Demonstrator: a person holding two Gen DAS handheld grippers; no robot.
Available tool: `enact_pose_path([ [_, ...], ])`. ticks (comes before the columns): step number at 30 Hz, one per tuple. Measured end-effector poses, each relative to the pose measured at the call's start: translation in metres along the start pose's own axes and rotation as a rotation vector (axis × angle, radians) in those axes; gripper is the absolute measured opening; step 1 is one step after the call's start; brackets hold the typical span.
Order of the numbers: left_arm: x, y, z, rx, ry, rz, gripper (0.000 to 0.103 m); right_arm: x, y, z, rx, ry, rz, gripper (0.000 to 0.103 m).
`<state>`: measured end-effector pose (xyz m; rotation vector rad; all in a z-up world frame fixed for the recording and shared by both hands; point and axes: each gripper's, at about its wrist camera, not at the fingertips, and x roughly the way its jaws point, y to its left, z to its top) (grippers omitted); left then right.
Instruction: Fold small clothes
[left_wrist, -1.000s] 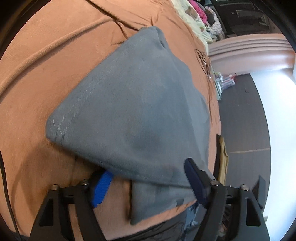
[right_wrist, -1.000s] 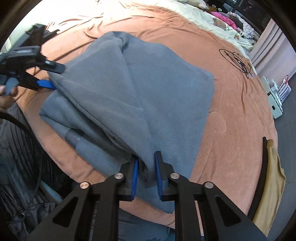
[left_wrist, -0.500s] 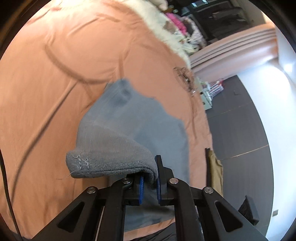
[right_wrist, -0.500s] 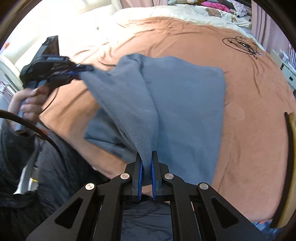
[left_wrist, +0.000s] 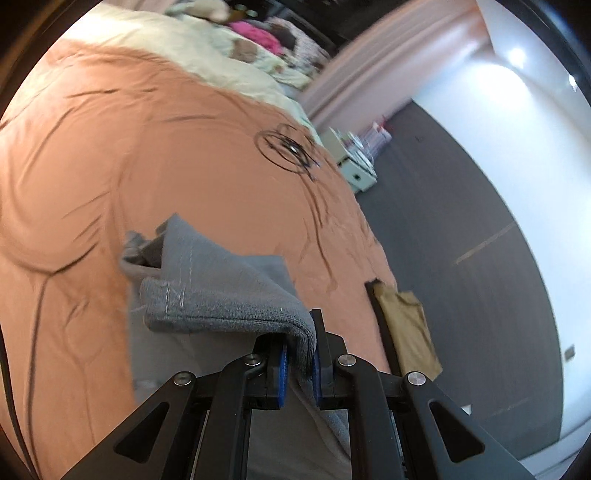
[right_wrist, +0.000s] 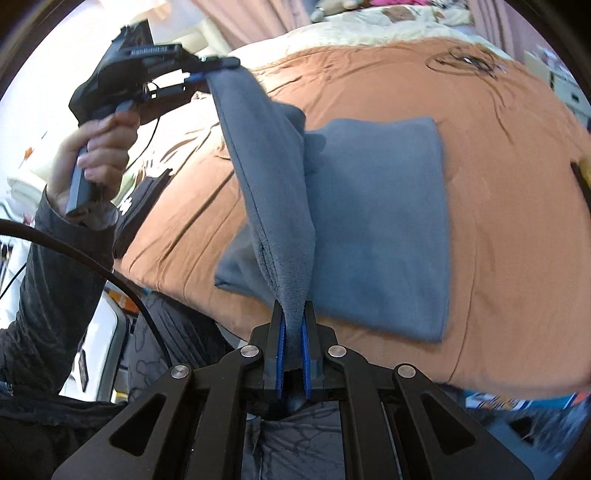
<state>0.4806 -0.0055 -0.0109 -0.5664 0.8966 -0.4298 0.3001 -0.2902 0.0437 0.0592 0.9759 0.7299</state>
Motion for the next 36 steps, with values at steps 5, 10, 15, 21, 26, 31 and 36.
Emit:
enact_pose_path([
  [5, 0.049, -0.018, 0.003, 0.077, 0.075, 0.037, 0.010, 0.011, -0.037, -0.015, 0.093, -0.011, 0.020, 0.004],
  [10, 0.085, -0.026, 0.003, 0.116, 0.125, 0.057, 0.010, 0.025, -0.070, -0.020, 0.171, -0.010, 0.037, 0.004],
  [15, 0.123, -0.031, 0.010, 0.147, 0.164, 0.081, 0.010, 0.030, -0.097, -0.024, 0.227, -0.015, 0.054, 0.004],
  [21, 0.166, -0.026, 0.022, 0.150, 0.204, 0.116, 0.010, 0.033, -0.120, -0.027, 0.266, -0.010, 0.061, 0.004],
  [26, 0.207, -0.022, 0.026, 0.164, 0.260, 0.136, 0.010, 0.051, -0.119, -0.027, 0.290, 0.010, 0.079, 0.004],
  [31, 0.242, -0.017, 0.024, 0.178, 0.303, 0.160, 0.011, 0.055, -0.121, -0.020, 0.283, 0.018, 0.093, 0.005],
  [36, 0.267, -0.010, 0.026, 0.151, 0.338, 0.156, 0.018, 0.059, -0.128, -0.017, 0.312, 0.014, 0.123, 0.006],
])
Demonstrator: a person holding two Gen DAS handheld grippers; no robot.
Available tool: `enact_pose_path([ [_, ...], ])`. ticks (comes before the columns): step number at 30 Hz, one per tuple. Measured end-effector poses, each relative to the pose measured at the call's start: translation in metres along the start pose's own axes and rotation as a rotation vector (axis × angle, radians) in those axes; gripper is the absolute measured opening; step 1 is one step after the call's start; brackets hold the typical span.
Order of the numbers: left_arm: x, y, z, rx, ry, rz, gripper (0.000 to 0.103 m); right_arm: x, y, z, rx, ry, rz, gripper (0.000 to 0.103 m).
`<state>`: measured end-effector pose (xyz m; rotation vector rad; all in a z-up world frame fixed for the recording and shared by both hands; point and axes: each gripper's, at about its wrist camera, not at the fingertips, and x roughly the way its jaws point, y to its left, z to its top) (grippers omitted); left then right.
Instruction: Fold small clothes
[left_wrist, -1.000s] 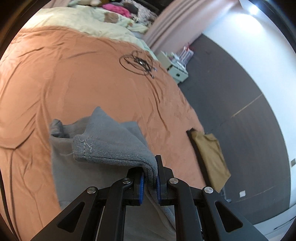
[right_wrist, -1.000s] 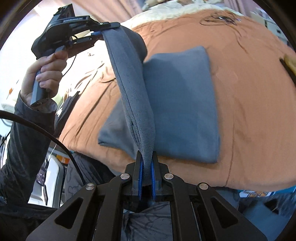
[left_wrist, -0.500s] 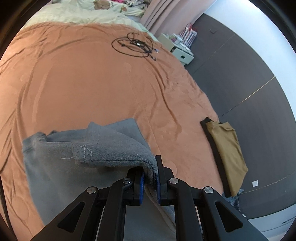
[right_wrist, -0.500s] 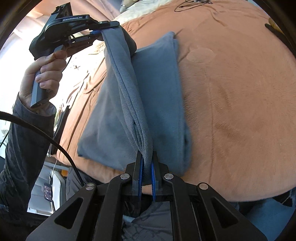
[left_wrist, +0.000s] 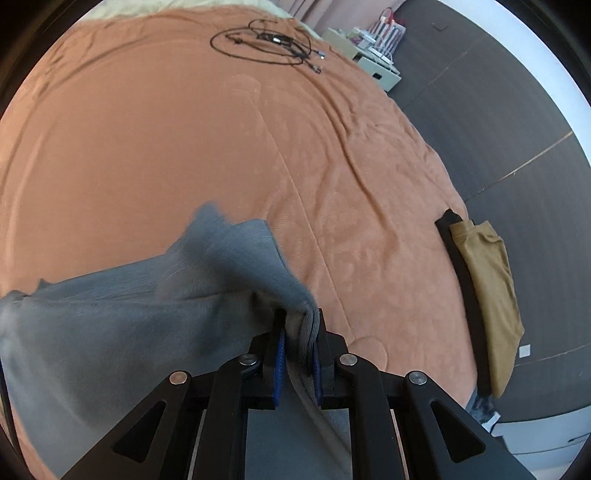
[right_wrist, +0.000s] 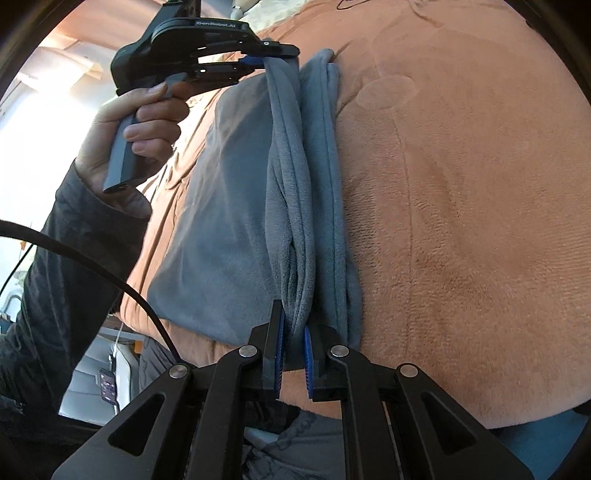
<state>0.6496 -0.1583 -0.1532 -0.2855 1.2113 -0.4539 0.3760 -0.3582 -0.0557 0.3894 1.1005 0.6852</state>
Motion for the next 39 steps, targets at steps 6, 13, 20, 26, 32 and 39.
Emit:
enact_pose_path([
  [6, -0.042, -0.007, 0.006, 0.029, -0.158, -0.111, 0.069, 0.000, 0.000, -0.004, -0.014, -0.008, -0.015, 0.006],
  [13, -0.091, 0.017, -0.021, 0.021, -0.185, -0.029, 0.069, -0.008, 0.006, -0.010, -0.015, -0.038, -0.053, 0.005],
  [20, -0.128, 0.074, -0.100, -0.085, -0.182, 0.035, 0.069, -0.014, 0.015, -0.013, -0.010, -0.046, -0.115, 0.010],
  [26, -0.144, 0.108, -0.165, -0.159, -0.181, 0.062, 0.069, -0.022, 0.032, -0.017, -0.036, -0.090, -0.164, 0.067],
  [32, -0.147, 0.127, -0.214, -0.230, -0.175, 0.058, 0.069, -0.018, 0.033, -0.016, -0.044, -0.098, -0.213, 0.067],
  [39, -0.138, 0.129, -0.263, -0.277, -0.139, -0.007, 0.052, -0.005, 0.026, -0.011, -0.006, -0.088, -0.192, 0.066],
])
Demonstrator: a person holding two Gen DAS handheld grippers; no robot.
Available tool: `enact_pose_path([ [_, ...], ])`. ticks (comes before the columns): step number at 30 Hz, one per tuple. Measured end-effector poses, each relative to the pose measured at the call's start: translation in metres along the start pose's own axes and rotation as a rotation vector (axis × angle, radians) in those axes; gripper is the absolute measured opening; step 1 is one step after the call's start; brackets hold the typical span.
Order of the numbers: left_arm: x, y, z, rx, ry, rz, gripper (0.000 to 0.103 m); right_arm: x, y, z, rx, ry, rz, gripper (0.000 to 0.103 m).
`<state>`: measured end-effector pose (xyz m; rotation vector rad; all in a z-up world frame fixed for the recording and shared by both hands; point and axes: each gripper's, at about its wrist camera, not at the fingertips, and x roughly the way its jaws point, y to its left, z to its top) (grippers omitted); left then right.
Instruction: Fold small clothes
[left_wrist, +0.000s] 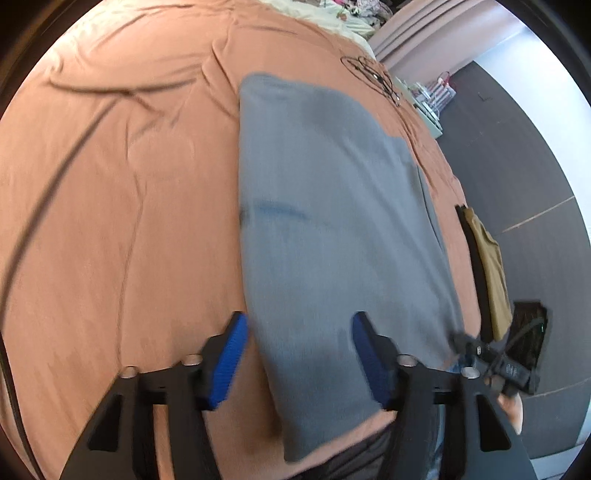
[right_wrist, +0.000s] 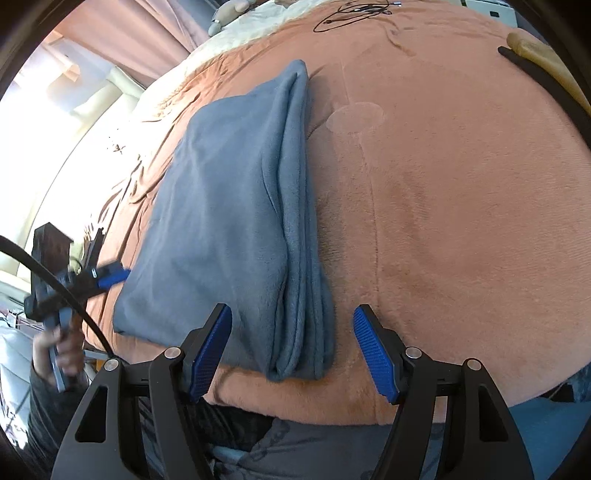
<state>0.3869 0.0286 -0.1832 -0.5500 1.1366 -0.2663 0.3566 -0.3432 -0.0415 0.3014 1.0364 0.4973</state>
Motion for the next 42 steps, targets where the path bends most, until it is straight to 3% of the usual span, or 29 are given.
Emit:
enact_pose_path([
  [3, 0.007, 0.006, -0.012, -0.049, 0.023, -0.032, 0.042, 0.005, 0.000, 0.000, 0.005, 0.013, 0.027, 0.052],
  [8, 0.012, 0.014, -0.032, -0.117, 0.033, -0.123, 0.039, 0.008, -0.004, -0.004, 0.013, 0.012, 0.012, 0.030],
  [10, 0.014, 0.012, -0.039, -0.104, 0.027, -0.117, 0.023, 0.007, -0.007, -0.006, 0.043, 0.014, 0.034, 0.020],
  [12, 0.012, 0.012, -0.040, -0.098, 0.017, -0.122, 0.016, 0.005, -0.007, -0.007, 0.064, 0.011, 0.061, 0.013],
  [22, -0.037, 0.013, -0.032, -0.040, -0.027, -0.113, 0.012, -0.008, 0.012, -0.026, 0.057, 0.019, 0.178, 0.010],
  [30, -0.055, 0.029, -0.064, -0.014, 0.008, -0.078, 0.012, -0.003, 0.030, -0.054, 0.012, 0.087, 0.215, 0.010],
  [35, -0.056, 0.029, -0.081, 0.024, 0.030, -0.053, 0.015, -0.006, 0.032, -0.050, -0.022, 0.092, 0.155, 0.018],
  [36, -0.056, 0.028, -0.079, 0.036, 0.029, -0.015, 0.018, -0.008, 0.032, -0.048, -0.024, 0.085, 0.138, 0.037],
  [37, -0.055, 0.027, -0.077, 0.042, 0.028, 0.006, 0.024, -0.012, 0.030, -0.044, -0.026, 0.065, 0.101, 0.062],
  [38, -0.055, 0.027, -0.074, 0.043, 0.023, 0.016, 0.026, -0.016, 0.029, -0.042, -0.025, 0.041, 0.076, 0.069],
  [42, -0.060, 0.022, -0.059, 0.065, -0.027, 0.061, 0.032, -0.023, 0.024, -0.022, -0.019, -0.001, 0.063, 0.070],
])
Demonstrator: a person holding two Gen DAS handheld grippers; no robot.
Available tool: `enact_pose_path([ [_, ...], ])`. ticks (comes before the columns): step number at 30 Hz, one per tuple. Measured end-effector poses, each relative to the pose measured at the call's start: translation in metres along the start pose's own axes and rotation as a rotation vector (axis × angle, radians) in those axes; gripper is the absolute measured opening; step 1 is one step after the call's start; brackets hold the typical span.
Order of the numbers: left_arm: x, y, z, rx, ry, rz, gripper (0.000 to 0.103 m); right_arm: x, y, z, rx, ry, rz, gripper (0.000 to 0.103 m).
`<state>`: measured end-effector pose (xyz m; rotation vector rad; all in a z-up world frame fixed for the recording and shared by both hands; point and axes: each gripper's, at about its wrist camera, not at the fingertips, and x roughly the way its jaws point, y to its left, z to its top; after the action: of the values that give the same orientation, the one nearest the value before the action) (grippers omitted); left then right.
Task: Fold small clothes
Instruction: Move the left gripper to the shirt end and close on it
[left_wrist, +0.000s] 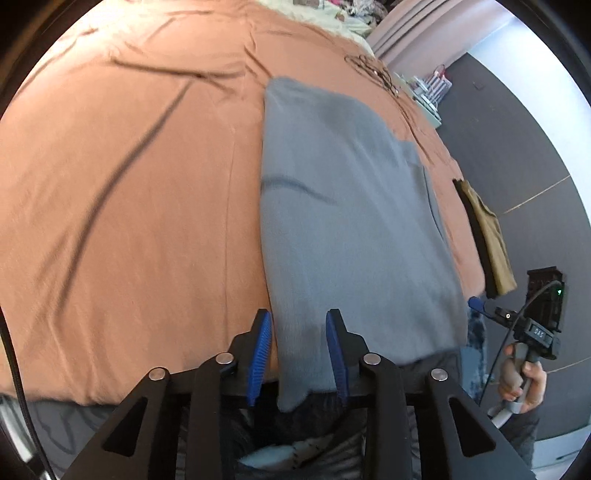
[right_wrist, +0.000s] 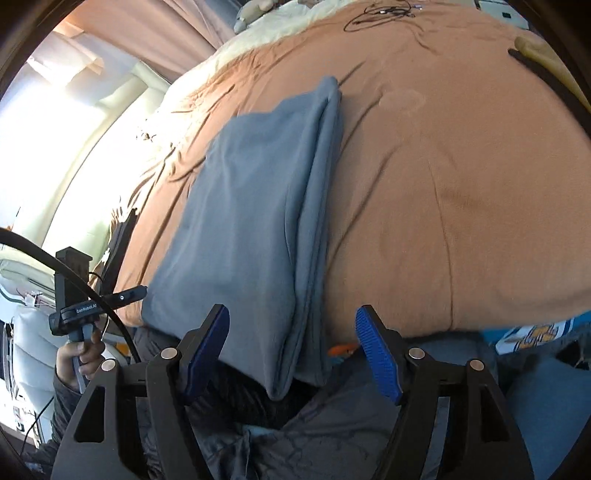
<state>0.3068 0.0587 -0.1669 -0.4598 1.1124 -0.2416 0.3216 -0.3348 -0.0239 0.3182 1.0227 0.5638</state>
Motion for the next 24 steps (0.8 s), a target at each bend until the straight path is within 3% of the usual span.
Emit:
enact_pose_path([
  [3, 0.001, -0.007, 0.018, 0.020, -0.017, -0.001, 0.032, 0.009, -0.003, 0.019, -0.003, 0.008, -0.038, 0.070],
  [10, 0.026, -0.027, 0.050, 0.084, -0.006, 0.001, 0.032, 0.040, 0.000, 0.061, 0.008, 0.010, -0.037, 0.070],
  [18, 0.068, -0.047, 0.090, 0.131, 0.031, -0.004, 0.032, 0.077, -0.009, 0.081, 0.028, 0.016, -0.077, 0.069],
  [20, 0.079, -0.054, 0.101, 0.140, 0.041, -0.011, 0.031, 0.083, -0.003, 0.085, 0.034, 0.006, -0.074, 0.064],
  [24, 0.094, -0.068, 0.120, 0.167, 0.049, -0.019, 0.030, 0.085, -0.011, 0.092, 0.055, 0.003, -0.058, 0.039],
])
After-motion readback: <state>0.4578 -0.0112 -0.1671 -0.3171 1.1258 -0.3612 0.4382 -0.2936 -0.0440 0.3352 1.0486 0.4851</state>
